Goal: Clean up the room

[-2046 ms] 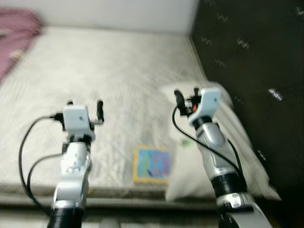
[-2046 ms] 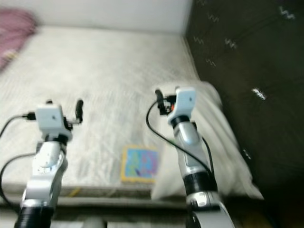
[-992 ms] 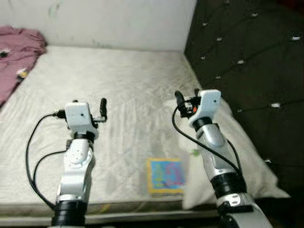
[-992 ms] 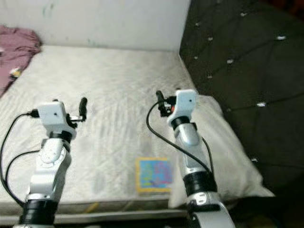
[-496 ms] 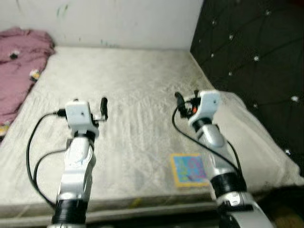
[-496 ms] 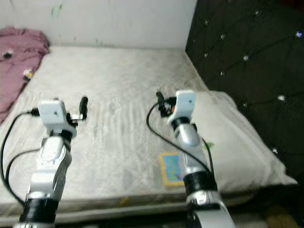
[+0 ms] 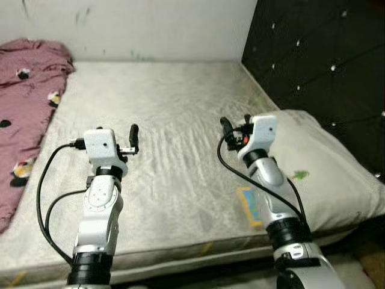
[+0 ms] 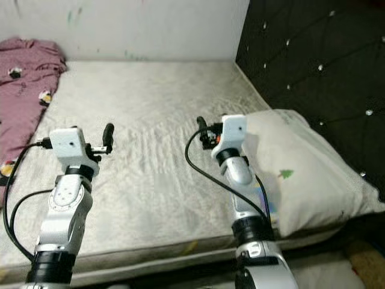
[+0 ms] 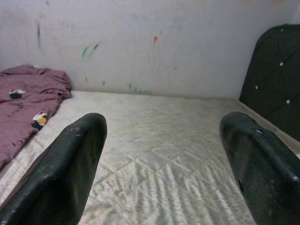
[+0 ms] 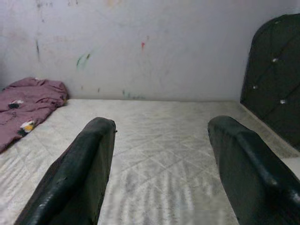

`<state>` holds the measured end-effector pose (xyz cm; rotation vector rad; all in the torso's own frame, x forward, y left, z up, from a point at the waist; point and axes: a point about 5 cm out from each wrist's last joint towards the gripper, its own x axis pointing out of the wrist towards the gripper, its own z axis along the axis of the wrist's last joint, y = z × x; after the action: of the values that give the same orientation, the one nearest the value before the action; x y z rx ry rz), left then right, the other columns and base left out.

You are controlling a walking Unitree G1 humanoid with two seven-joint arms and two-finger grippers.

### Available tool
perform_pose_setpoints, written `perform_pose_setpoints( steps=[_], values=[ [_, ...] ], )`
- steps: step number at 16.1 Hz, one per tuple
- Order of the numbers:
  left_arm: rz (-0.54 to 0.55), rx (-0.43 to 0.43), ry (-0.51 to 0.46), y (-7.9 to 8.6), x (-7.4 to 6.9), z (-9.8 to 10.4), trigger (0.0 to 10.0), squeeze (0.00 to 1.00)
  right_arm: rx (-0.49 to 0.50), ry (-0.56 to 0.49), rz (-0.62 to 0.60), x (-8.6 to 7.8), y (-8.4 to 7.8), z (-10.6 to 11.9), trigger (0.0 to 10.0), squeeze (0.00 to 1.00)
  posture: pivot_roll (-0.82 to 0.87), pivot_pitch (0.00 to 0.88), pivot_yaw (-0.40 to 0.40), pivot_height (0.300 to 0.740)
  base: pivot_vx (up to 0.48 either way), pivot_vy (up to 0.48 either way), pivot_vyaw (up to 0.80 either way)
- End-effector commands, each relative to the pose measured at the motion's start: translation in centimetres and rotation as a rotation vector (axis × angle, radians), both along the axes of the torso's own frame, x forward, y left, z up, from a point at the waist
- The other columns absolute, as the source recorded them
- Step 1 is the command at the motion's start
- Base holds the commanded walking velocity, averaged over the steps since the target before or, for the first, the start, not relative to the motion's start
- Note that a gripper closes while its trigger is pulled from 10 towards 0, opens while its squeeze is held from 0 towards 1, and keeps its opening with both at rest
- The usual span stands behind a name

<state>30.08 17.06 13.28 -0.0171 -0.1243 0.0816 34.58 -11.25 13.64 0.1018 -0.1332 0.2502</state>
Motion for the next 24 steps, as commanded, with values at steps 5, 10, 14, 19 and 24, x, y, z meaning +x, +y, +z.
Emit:
perform_pose_setpoints(
  steps=[5, 10, 14, 19, 24],
  values=[
    [-0.004, -0.002, 0.003, 0.13, 0.11, 0.19, 10.0, 0.0, -0.006, -0.029, 0.031, 0.25, 0.75, 0.83, 10.0, 0.0, 0.01, 0.0, -0.055, 0.74, 0.0, 0.48, 0.0],
    [-0.003, -0.001, 0.004, 0.21, 0.2, 0.27, 10.0, 0.0, -0.022, -0.042, 0.043, 0.23, 1.1, 0.95, 10.0, 0.0, 0.01, 0.0, -0.052, 0.74, 0.0, 0.48, 0.25],
    [0.003, -0.006, 0.003, 0.25, 0.26, 0.34, 10.0, 0.0, -0.022, -0.04, 0.033, 0.36, 1.06, 0.99, 10.0, 0.0, 0.01, 0.0, -0.05, 0.74, 0.0, 0.48, 0.16],
    [0.005, -0.008, -0.001, 0.26, 0.28, 0.42, 10.0, 0.0, -0.02, -0.037, 0.031, 0.42, 1.08, 0.97, 10.0, 0.0, 0.01, 0.0, -0.052, 0.74, 0.0, 0.48, 0.0],
    [0.007, -0.011, -0.002, 0.22, 0.28, 0.45, 10.0, 0.0, -0.01, -0.029, 0.022, 0.53, 0.97, 0.91, 10.0, 0.0, 0.01, 0.0, -0.053, 0.74, 0.0, 0.48, 0.0]
  ],
)
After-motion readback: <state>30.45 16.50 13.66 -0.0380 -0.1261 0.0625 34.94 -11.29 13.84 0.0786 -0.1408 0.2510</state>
